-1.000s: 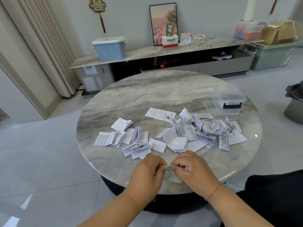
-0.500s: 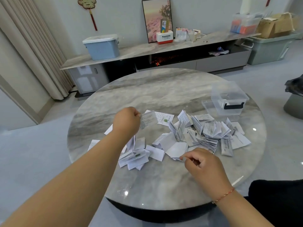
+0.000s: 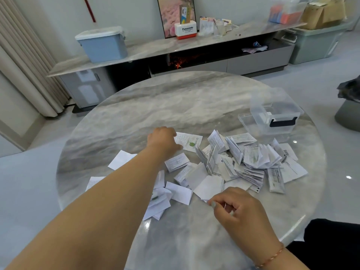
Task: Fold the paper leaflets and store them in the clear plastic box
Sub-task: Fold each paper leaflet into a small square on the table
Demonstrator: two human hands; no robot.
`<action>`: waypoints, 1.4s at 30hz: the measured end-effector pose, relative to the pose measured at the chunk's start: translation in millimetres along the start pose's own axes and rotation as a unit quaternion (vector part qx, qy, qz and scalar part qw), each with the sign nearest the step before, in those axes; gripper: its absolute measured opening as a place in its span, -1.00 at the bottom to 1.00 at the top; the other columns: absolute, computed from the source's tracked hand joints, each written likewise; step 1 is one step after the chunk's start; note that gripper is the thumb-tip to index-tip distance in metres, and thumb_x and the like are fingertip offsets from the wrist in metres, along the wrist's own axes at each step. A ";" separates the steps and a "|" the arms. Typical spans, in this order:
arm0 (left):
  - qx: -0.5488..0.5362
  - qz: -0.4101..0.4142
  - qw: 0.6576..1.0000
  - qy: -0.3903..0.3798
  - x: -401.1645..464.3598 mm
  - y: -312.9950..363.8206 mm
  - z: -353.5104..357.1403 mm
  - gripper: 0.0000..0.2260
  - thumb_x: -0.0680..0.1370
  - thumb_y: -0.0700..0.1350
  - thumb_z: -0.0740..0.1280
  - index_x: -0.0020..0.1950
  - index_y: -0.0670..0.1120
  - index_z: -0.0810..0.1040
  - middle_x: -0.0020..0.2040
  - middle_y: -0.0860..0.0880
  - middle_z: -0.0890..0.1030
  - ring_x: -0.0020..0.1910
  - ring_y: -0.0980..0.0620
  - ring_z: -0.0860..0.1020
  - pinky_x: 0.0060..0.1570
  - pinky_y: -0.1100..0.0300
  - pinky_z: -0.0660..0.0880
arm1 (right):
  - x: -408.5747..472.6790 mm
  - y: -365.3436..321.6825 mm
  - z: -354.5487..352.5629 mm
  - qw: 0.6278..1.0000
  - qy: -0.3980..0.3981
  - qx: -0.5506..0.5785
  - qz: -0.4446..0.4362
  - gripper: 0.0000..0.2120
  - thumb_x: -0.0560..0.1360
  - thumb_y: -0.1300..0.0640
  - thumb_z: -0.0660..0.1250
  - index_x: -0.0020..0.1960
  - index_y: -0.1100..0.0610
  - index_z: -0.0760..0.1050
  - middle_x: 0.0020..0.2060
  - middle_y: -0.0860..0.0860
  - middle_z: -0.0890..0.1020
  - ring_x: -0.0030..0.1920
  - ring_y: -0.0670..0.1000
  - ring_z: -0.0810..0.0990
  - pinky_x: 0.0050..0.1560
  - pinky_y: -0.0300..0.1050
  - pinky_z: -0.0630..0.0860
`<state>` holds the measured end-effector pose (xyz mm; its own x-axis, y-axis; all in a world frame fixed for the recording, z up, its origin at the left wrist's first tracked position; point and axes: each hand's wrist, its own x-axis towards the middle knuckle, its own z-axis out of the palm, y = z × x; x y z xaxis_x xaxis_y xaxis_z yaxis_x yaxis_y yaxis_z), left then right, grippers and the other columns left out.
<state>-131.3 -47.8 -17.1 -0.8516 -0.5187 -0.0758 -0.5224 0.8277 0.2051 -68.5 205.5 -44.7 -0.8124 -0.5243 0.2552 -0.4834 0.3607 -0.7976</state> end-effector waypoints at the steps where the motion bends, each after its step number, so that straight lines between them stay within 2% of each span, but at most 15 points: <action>1: -0.035 -0.009 0.999 -0.017 3.3 2.3 3.2 -0.48 0.39 0.11 0.46 0.29 -0.01 0.45 0.27 -0.04 0.47 0.29 -0.07 0.37 0.22 0.04 0.38 | 0.5 0.6 1.0 1.000 -0.006 0.000 -0.001 -0.76 0.27 -0.08 0.18 -0.36 -0.03 0.60 -0.33 -0.15 0.54 -0.27 -0.13 0.46 -0.27 -0.40 0.34; 5: -0.038 -0.060 0.996 -0.055 13.5 5.8 17.3 -0.38 0.30 0.21 0.50 0.25 -0.02 0.45 0.22 -0.05 0.45 0.24 -0.09 0.41 0.20 -0.03 0.42 | 2.1 0.0 1.9 1.000 -0.016 0.006 -0.005 -0.76 0.27 -0.08 0.18 -0.33 -0.05 0.60 -0.32 -0.29 0.53 -0.26 -0.15 0.47 -0.27 -0.42 0.36; 10: -0.007 -0.072 0.997 0.007 18.4 7.2 23.4 -0.84 0.51 -0.01 0.35 0.06 0.02 0.56 0.11 -0.02 0.53 0.14 -0.08 0.47 0.17 0.01 0.39 | 3.7 -1.6 1.8 1.000 -0.011 0.004 -0.017 -0.78 0.28 -0.06 0.19 -0.33 -0.04 0.60 -0.34 -0.36 0.51 -0.28 -0.18 0.46 -0.27 -0.44 0.36; 13: -0.030 -0.064 0.997 0.030 20.2 7.2 14.1 -0.89 0.53 -0.15 0.27 -0.01 -0.05 0.58 -0.01 -0.07 0.61 0.05 -0.11 0.53 0.04 0.09 0.40 | 2.7 -0.7 1.7 1.000 -0.010 -0.004 -0.015 -0.78 0.29 -0.06 0.19 -0.31 -0.04 0.59 -0.30 -0.25 0.53 -0.28 -0.17 0.46 -0.26 -0.42 0.36; 15: -0.141 -0.054 0.986 0.072 16.9 5.8 -4.1 -0.91 0.55 -0.14 0.30 0.01 -0.10 0.56 -0.06 -0.09 0.62 -0.03 -0.11 0.54 -0.07 0.15 0.42 | 2.4 -0.1 0.5 1.000 -0.011 -0.009 -0.010 -0.78 0.29 -0.06 0.20 -0.33 -0.04 0.59 -0.29 -0.16 0.54 -0.28 -0.16 0.46 -0.27 -0.42 0.34; 19: -0.401 -0.055 0.910 0.085 -26.8 10.5 -50.2 -0.86 0.49 -0.17 0.41 0.04 -0.11 0.56 -0.20 -0.01 0.56 -0.29 0.09 0.52 -0.34 0.28 0.42 | 2.7 -6.5 -9.1 0.999 0.010 0.029 0.032 -0.87 0.30 -0.04 0.28 -0.35 -0.07 0.59 -0.31 -0.13 0.57 -0.28 -0.12 0.49 -0.29 -0.42 0.34; 22: -0.618 -0.057 0.782 -0.058 -85.2 14.9 -66.2 -0.86 0.49 -0.34 0.35 0.04 -0.24 0.56 -0.12 -0.17 0.64 -0.22 0.00 0.61 -0.22 0.21 0.59 | 3.2 -14.0 -16.8 0.989 0.017 0.116 0.088 -0.85 0.42 0.19 0.40 -0.24 -0.04 0.61 -0.34 -0.13 0.60 -0.33 -0.14 0.51 -0.31 -0.41 0.37; 24: -0.663 -0.069 0.734 -0.131 -123.0 13.6 -66.9 -0.82 0.50 -0.36 0.32 0.09 -0.32 0.56 -0.03 -0.24 0.65 -0.11 -0.12 0.63 -0.09 0.08 0.62 | 4.5 -21.1 -20.4 0.973 0.016 0.183 0.137 -0.88 0.45 0.18 0.37 -0.16 -0.03 0.60 -0.34 -0.11 0.61 -0.33 -0.18 0.52 -0.26 -0.37 0.41; 26: -0.686 -0.086 0.701 -0.174 -154.4 12.8 -62.6 -0.81 0.51 -0.35 0.30 0.10 -0.36 0.55 -0.02 -0.27 0.64 -0.15 -0.12 0.64 -0.18 0.07 0.63 | 6.1 -30.1 -22.9 0.951 -0.018 0.252 0.180 -0.93 0.48 0.10 0.33 -0.12 0.03 0.59 -0.31 -0.05 0.62 -0.30 -0.14 0.54 -0.21 -0.23 0.43; 28: -0.685 -0.107 0.698 -0.178 -181.2 14.2 -58.0 -0.84 0.52 -0.35 0.29 0.07 -0.37 0.55 -0.08 -0.25 0.65 -0.26 -0.07 0.65 -0.31 0.17 0.61 | 4.0 -39.6 -23.3 0.923 -0.072 0.324 0.195 -0.83 0.50 0.05 0.28 -0.13 0.12 0.59 -0.36 0.04 0.59 -0.35 -0.05 0.51 -0.32 -0.16 0.43; 31: -0.647 -0.126 0.737 -0.148 -209.3 15.9 -50.9 -0.92 0.52 -0.29 0.33 -0.09 -0.28 0.61 -0.15 -0.18 0.68 -0.25 -0.03 0.64 -0.27 0.19 0.59 | -4.8 -50.2 -17.9 0.899 -0.112 0.387 0.171 -0.86 0.39 0.05 0.42 -0.22 0.13 0.62 -0.41 0.11 0.56 -0.42 0.03 0.46 -0.46 -0.18 0.39; 34: -0.619 -0.135 0.766 -0.108 -226.5 13.7 -50.6 -0.92 0.52 -0.26 0.35 -0.16 -0.20 0.61 -0.20 -0.16 0.68 -0.27 -0.04 0.64 -0.31 0.19 0.55 | -10.7 -57.0 -13.2 0.884 -0.114 0.421 0.168 -0.80 0.32 0.12 0.34 -0.10 0.14 0.64 -0.30 0.22 0.56 -0.32 0.11 0.43 -0.47 -0.20 0.38; 38: -0.686 -0.139 0.707 -0.096 -238.2 10.4 -56.3 -0.85 0.54 -0.37 0.26 -0.04 -0.21 0.60 -0.06 -0.25 0.67 -0.13 -0.17 0.65 -0.04 -0.02 0.60 | -11.6 -63.6 -12.6 0.819 -0.137 0.523 0.193 -0.80 0.43 0.37 0.26 -0.15 0.20 0.65 -0.27 0.21 0.60 -0.31 0.11 0.49 -0.33 -0.11 0.44; 40: -0.720 -0.149 0.670 -0.105 -240.0 8.0 -57.9 -0.78 0.54 -0.42 0.19 -0.10 -0.24 0.62 -0.05 -0.29 0.65 -0.14 -0.18 0.64 -0.10 0.01 0.61 | -12.6 -62.6 -14.3 0.786 -0.140 0.567 0.203 -0.67 0.43 0.42 0.14 -0.29 0.23 0.64 -0.34 0.18 0.60 -0.39 0.04 0.52 -0.38 -0.15 0.49; 42: -0.746 -0.161 0.636 -0.118 -240.2 5.2 -58.8 -0.74 0.51 -0.38 0.13 -0.15 -0.29 0.62 -0.02 -0.31 0.63 -0.13 -0.20 0.62 -0.23 0.08 0.62 | -14.6 -63.8 -18.8 0.777 -0.142 0.585 0.184 -0.72 0.34 0.29 0.15 -0.34 0.26 0.63 -0.36 0.19 0.60 -0.40 0.02 0.54 -0.43 -0.18 0.51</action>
<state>73.1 68.5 59.5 -0.7860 -0.4168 -0.4566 -0.1991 -0.5285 0.8252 -31.9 204.6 12.7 -0.6410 -0.7603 -0.1054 0.5261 -0.3351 -0.7816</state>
